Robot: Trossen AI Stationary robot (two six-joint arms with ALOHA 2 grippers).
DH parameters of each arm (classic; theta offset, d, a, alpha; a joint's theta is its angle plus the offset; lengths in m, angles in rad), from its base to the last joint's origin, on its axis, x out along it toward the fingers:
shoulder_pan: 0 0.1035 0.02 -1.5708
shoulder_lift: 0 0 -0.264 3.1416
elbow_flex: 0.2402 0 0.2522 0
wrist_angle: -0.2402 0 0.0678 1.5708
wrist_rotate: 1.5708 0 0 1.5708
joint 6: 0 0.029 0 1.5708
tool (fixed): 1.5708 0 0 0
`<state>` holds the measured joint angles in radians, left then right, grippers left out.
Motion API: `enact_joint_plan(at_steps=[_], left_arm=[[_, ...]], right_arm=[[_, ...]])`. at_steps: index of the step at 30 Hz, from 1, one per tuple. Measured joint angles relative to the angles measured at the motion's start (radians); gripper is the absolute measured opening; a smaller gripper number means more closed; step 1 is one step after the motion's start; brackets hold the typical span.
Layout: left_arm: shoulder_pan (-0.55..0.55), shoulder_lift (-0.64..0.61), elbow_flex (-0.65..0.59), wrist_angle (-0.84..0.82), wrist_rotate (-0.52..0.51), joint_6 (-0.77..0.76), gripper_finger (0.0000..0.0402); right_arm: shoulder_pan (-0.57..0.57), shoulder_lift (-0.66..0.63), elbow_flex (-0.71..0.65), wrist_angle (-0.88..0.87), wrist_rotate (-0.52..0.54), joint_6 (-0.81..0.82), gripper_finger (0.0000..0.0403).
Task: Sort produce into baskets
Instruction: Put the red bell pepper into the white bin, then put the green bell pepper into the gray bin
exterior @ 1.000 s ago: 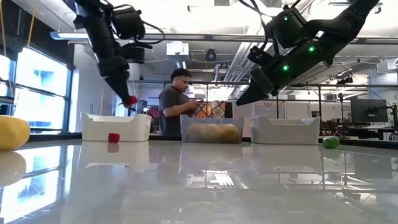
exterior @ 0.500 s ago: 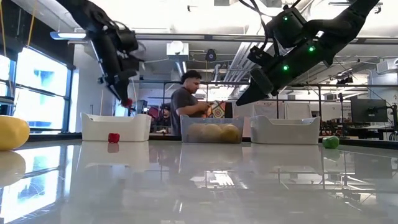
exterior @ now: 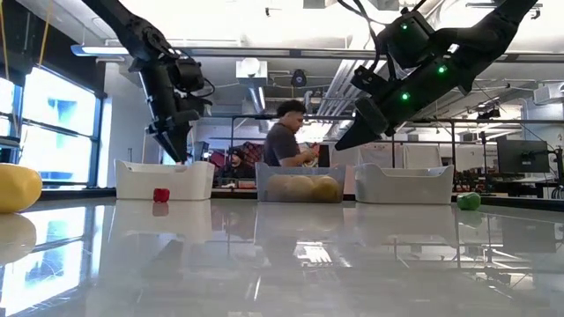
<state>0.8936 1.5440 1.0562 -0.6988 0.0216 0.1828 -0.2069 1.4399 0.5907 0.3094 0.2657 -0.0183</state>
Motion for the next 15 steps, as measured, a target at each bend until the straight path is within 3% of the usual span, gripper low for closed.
enact_joint_plan(at_steps=[8,12,15], left_arm=[[-0.009,-0.071,-0.018,0.046,0.020,0.041,0.0205],[-0.051,-0.178,-0.132,0.237,0.080,0.027,0.0204],[-0.106,-0.275,-0.217,0.371,0.079,-0.021,0.0200]], right_arm=[[0.000,0.000,0.000,-0.002,0.000,0.000,0.0000],[0.000,0.000,0.000,-0.005,-0.015,0.019,0.0000],[0.001,0.000,0.000,-0.024,-0.092,0.022,0.0000]])
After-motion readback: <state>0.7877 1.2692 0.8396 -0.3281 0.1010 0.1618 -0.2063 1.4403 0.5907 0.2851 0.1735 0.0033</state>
